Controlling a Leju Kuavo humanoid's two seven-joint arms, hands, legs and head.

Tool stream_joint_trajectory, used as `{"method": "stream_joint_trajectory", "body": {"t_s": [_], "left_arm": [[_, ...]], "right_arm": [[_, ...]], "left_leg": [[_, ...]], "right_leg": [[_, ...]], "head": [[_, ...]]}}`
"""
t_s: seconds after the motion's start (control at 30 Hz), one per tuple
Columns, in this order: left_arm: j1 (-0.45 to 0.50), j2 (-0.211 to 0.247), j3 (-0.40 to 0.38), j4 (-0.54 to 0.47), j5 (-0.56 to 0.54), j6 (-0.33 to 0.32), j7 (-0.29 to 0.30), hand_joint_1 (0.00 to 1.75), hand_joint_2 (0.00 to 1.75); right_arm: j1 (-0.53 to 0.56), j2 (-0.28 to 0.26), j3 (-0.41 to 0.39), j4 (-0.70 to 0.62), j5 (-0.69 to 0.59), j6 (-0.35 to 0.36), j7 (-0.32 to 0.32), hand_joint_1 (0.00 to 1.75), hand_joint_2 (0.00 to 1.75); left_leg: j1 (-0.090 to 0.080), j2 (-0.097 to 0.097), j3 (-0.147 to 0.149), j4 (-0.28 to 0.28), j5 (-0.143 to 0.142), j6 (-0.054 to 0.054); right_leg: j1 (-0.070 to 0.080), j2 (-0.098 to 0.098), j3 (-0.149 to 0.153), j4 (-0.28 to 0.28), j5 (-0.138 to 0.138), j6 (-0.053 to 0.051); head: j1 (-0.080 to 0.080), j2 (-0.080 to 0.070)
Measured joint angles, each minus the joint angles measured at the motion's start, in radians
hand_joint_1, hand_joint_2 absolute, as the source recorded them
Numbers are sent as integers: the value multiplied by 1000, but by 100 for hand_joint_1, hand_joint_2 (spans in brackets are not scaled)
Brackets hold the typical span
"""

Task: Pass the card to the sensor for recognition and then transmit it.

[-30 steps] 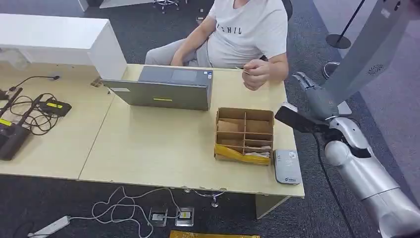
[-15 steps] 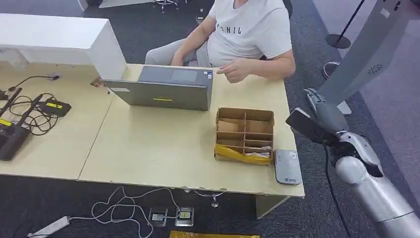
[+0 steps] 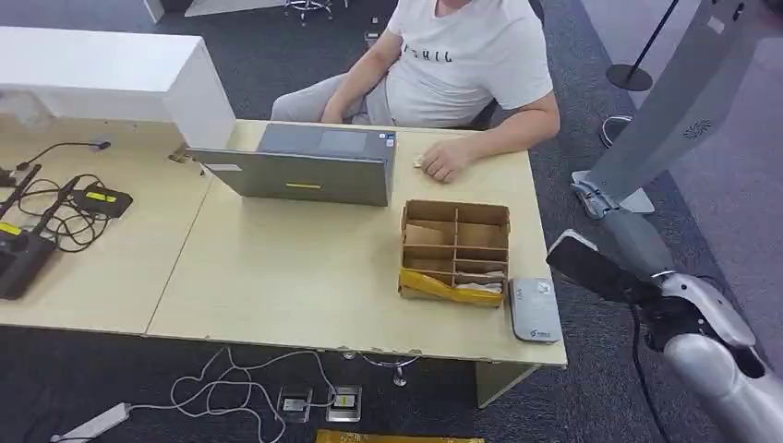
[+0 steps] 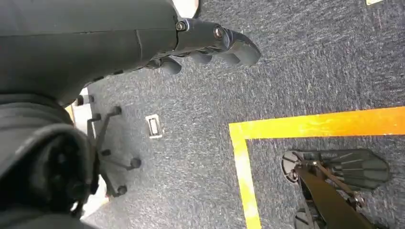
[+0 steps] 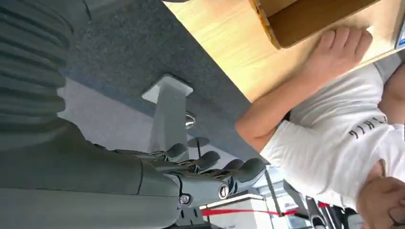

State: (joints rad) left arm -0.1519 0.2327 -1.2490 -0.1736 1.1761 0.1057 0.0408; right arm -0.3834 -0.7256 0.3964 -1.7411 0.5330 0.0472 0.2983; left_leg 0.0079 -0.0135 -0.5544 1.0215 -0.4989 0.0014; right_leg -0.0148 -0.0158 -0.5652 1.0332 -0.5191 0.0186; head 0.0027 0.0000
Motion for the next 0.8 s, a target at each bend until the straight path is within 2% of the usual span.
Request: {"method": "stream_joint_trajectory", "body": {"t_s": [0.2, 0.33, 0.5, 0.8], "left_arm": [[0, -5, 0, 0, 22, 8, 22, 0, 0], [-1, -7, 1, 0, 31, 14, 34, 0, 0], [-1, -13, 3, 0, 88, 25, 54, 0, 0], [-1, -21, 36, 0, 161, 43, 53, 0, 0]], "right_arm": [[17, 17, 95, 38, 118, -164, -60, 0, 175], [26, 35, 136, 71, 138, -179, -71, 0, 175], [25, 112, 186, 174, 211, -238, -110, 0, 175], [1, 212, 234, 298, 255, -242, -131, 0, 175]], "left_leg": [[0, 0, -1, 0, 0, 0], [0, 0, -1, 0, 0, 0], [0, 0, -1, 0, 0, 0], [0, -1, -1, 0, 0, 0]], "right_leg": [[0, 0, 0, 0, 0, 0], [0, 0, 0, 0, 0, 0], [0, 0, 0, 0, 0, 0], [0, 0, 0, 0, 0, 0]], "head": [[0, 0], [0, 0], [0, 0], [0, 0]]}}
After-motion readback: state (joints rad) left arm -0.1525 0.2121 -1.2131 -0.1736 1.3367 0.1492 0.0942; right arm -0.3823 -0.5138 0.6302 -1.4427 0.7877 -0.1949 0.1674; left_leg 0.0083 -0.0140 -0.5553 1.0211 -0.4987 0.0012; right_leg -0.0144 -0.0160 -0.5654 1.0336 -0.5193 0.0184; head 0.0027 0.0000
